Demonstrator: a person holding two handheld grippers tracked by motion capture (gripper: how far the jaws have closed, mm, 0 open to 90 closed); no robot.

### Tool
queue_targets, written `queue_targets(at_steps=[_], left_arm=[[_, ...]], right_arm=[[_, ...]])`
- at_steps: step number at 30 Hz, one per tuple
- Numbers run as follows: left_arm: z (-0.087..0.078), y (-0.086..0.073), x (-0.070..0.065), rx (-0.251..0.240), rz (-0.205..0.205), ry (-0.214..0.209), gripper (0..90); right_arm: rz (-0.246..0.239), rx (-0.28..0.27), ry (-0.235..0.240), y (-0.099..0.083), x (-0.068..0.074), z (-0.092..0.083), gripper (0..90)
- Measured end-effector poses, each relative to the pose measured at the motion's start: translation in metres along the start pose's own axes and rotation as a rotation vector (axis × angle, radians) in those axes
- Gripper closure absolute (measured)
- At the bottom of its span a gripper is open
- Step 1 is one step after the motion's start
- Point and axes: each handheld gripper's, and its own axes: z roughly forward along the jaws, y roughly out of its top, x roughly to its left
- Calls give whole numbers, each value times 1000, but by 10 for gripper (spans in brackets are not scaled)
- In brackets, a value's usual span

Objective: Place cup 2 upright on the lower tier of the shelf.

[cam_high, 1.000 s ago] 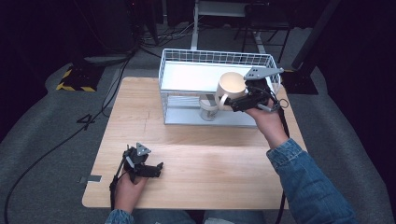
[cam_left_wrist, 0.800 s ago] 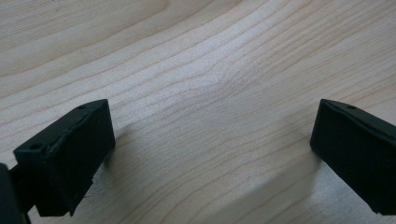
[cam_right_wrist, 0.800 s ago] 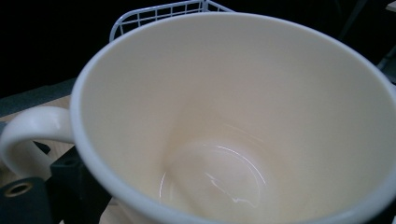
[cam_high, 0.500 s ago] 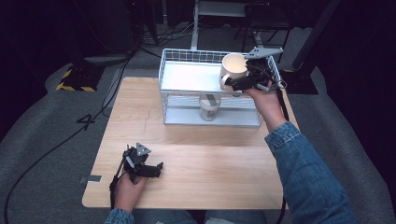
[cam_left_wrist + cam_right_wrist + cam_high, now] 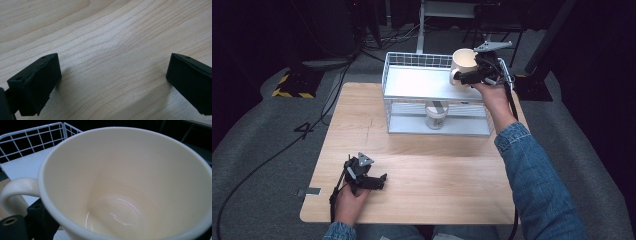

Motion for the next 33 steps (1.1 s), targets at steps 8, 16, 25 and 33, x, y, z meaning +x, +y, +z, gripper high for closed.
queue_targets(at_steps=[8, 16, 25, 33], left_arm=[[0, 1, 0, 0, -2, 1, 3], [1, 1, 0, 2, 1, 3, 2], [1, 1, 0, 3, 2, 5, 2], [1, 1, 0, 2, 3, 6, 2]], right_arm=[[52, 7, -5, -5, -9, 13, 81], [80, 2, -3, -6, -11, 22, 81], [89, 9, 6, -7, -11, 27, 81], [99, 37, -6, -11, -14, 30, 81]])
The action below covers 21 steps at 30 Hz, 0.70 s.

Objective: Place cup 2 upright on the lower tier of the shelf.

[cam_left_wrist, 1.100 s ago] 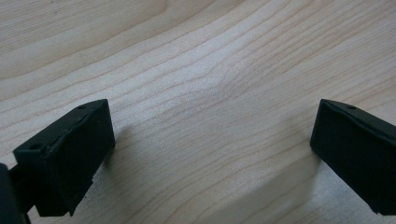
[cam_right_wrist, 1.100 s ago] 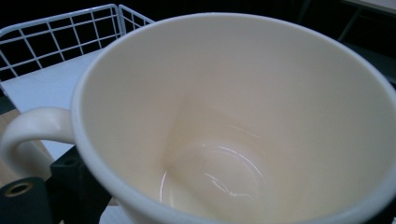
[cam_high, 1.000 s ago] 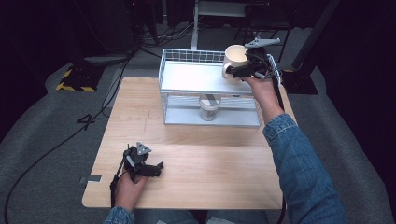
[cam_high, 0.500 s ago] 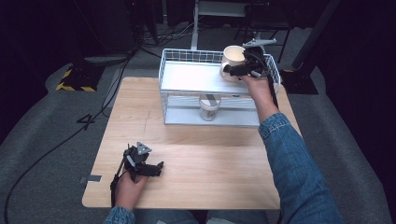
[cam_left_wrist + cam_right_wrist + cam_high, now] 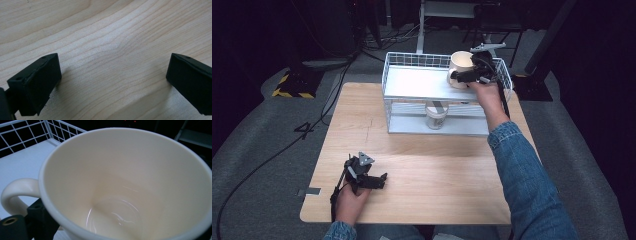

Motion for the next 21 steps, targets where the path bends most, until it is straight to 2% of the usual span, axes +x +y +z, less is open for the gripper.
queue_targets(at_steps=[6, 18, 21], left_arm=[[0, 0, 0, 1, 1, 1, 2], [0, 0, 0, 0, 1, 1, 2], [0, 0, 0, 1, 1, 2, 2]], right_arm=[[13, -4, 1, -2, -4, 1, 81], [10, 3, 8, -2, -5, 1, 74], [5, 0, -1, -1, -5, 1, 23]])
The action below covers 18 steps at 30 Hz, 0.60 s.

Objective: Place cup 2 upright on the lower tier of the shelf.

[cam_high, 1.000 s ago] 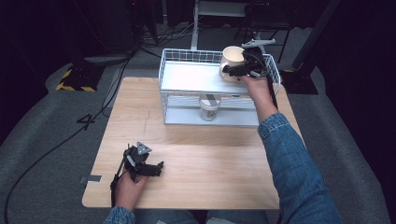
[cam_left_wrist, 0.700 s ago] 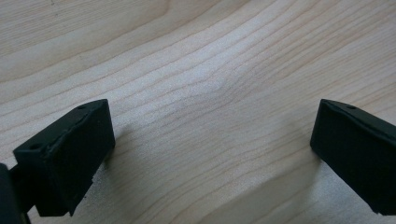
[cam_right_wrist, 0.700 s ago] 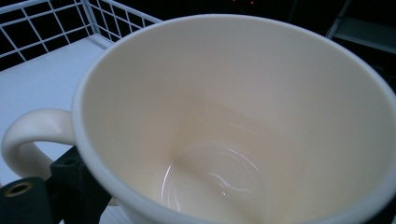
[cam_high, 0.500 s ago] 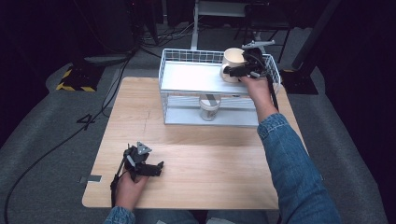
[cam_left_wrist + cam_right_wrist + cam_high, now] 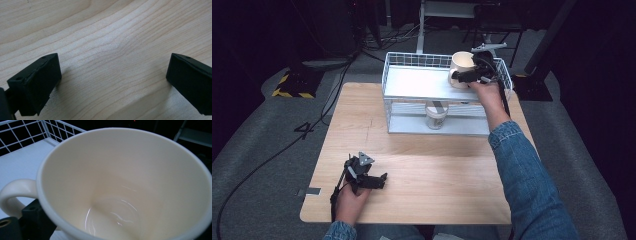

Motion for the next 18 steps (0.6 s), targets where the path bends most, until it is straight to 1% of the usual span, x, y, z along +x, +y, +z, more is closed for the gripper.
queue_targets(at_steps=[1, 6, 9, 10, 12, 14, 16, 18], left_arm=[[0, 0, 0, -2, 1, 1, 2], [0, 0, 0, 0, -2, -2, 2], [0, 0, 0, -2, 0, -1, 2], [0, 0, -1, -2, -9, -5, 2], [0, 0, -1, -2, -9, -5, 2], [0, 0, 0, -3, -8, -6, 2], [0, 0, 0, -2, -3, -5, 2], [0, 0, 0, -1, -3, -4, 3]], right_arm=[[0, 1, -7, 0, 0, 0, 1], [8, 4, -12, -1, -1, -1, 0], [-3, 15, -23, -1, 1, -2, 0], [-5, 13, -22, -1, 1, -3, 0], [-12, 1, -25, -1, 1, -6, 0], [-16, 6, -25, -2, 1, -9, 0], [-16, 11, -27, -4, 1, -12, 0], [-9, 1, -24, -6, -1, -16, 0]])
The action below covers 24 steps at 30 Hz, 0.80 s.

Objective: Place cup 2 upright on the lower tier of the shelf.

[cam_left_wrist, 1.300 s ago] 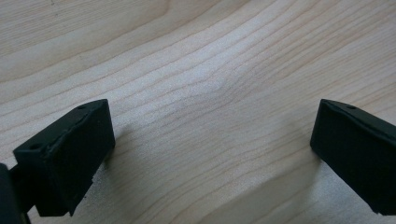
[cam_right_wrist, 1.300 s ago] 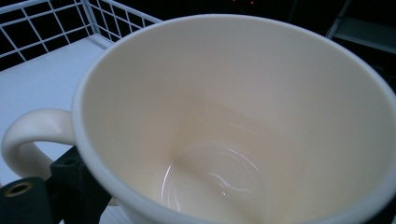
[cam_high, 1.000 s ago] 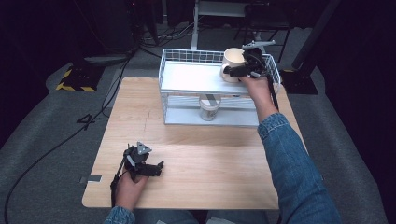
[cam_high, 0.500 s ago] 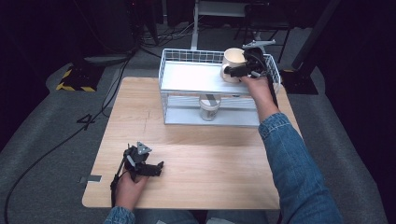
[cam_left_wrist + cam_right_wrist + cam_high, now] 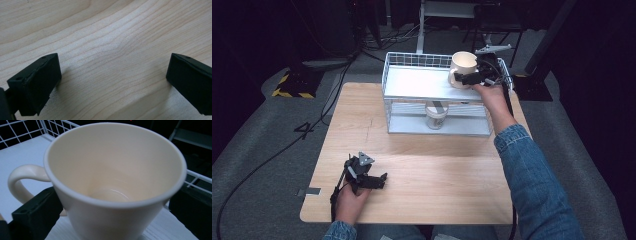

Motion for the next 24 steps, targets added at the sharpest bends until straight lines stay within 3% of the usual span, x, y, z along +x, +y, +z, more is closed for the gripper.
queue_targets(at_steps=[6, 12, 24], left_arm=[[0, 0, 0, 0, -1, 0, 2], [-1, -1, 0, 0, -1, 1, 3], [-3, -3, 0, -1, -1, 6, 3]], right_arm=[[5, -14, 17, -4, 0, -14, 0], [-19, -50, 34, -7, 2, -33, 0], [-58, -83, 99, -22, 19, -72, 0]])
